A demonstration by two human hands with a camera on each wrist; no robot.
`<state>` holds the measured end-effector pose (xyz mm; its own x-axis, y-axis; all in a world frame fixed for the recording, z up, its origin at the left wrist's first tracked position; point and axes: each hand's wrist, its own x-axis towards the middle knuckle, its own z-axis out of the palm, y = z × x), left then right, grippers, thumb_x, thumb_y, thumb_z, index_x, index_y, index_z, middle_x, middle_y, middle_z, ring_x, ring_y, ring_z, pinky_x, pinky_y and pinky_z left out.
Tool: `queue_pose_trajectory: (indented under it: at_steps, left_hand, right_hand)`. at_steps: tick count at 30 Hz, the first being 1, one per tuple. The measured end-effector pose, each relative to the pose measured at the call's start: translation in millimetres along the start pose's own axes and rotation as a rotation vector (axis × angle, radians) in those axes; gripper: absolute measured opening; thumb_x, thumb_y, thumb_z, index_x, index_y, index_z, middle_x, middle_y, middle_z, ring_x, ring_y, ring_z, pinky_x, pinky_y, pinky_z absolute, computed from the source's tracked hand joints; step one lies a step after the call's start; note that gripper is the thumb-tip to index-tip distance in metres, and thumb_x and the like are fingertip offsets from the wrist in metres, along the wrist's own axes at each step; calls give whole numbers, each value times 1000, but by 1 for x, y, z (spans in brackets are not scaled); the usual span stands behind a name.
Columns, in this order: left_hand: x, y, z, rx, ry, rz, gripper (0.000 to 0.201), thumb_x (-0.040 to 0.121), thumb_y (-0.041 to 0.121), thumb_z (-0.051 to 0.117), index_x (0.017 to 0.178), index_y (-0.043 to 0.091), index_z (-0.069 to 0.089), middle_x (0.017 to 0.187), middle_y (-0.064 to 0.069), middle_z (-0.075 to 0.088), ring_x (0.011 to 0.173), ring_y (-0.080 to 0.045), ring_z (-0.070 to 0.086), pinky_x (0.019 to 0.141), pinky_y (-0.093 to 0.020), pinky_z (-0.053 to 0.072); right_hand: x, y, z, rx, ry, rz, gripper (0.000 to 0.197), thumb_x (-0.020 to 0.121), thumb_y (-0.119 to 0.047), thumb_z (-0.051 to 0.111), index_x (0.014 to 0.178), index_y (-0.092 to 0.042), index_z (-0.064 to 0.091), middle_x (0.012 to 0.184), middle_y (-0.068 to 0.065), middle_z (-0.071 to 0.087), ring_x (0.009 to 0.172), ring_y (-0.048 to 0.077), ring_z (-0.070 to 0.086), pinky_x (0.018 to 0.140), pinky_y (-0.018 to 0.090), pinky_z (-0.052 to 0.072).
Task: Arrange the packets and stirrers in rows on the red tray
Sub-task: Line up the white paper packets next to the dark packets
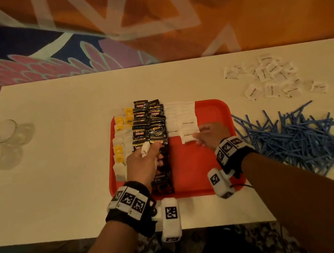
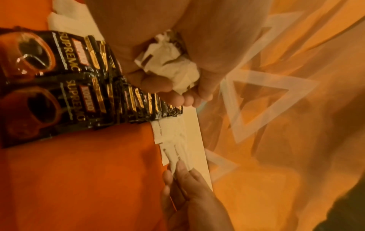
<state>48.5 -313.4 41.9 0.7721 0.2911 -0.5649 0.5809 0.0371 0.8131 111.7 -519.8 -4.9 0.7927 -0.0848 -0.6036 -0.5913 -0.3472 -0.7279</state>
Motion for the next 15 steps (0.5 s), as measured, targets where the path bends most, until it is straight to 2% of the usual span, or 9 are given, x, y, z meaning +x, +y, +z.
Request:
queue_pose_trajectory:
  at_steps: [2,4,7,9,11,12,15]
  left_hand:
    - [4,-1,-9,1,-5,-11,19,93,33,68,91,15,72,67,2,66,56,-9,59,50,-26,43]
    - [8,-4,-17,-2,5,-20,19,93,32,67,93,14,73,65,2,65,56,-10,58,52,-27,43]
    - [14,-7,-25,-21,5,-45,17,93,31,68,93,15,75,65,2,64,58,-12,57,54,-29,43]
    - [17,-8,-29,-38,6,-60,17,93,31,67,92,16,74,66,0,64,59,-13,57,57,-31,43]
    - [19,-9,-30,-49,1,-68,17,93,30,67,91,15,74,67,0,64,60,-14,56,61,-34,44]
    - [19,-10,-30,-53,-1,-70,17,93,30,67,91,15,75,67,-1,64,60,-14,56,62,-34,44]
    - [21,-13,-30,-55,-8,-70,17,94,31,66,92,16,75,67,0,64,59,-13,56,58,-31,44]
  right_hand:
    - [16,1,3,-8,22,17,34,89,-15,70,121,-13,62,97,-1,69,77,12,70,79,31,59]
    - [29,3,9,31,57,28,34,88,-14,70,121,-13,63,91,-3,70,76,13,71,81,35,59]
    - [43,7,16,-5,82,27,30,87,-18,71,117,-18,64,96,1,72,77,14,72,85,38,58]
    - [49,9,20,-78,78,15,26,88,-22,70,113,-21,65,95,-3,71,75,9,71,80,30,58]
    - [54,11,21,-162,82,0,20,89,-25,68,108,-22,65,96,-8,67,68,0,66,63,12,50]
    - [55,12,22,-202,94,-6,16,89,-27,68,104,-23,64,96,-9,66,68,-1,64,58,10,45]
    - [59,18,26,-257,190,-12,13,87,-31,70,86,-28,58,93,-3,68,79,14,66,65,25,51]
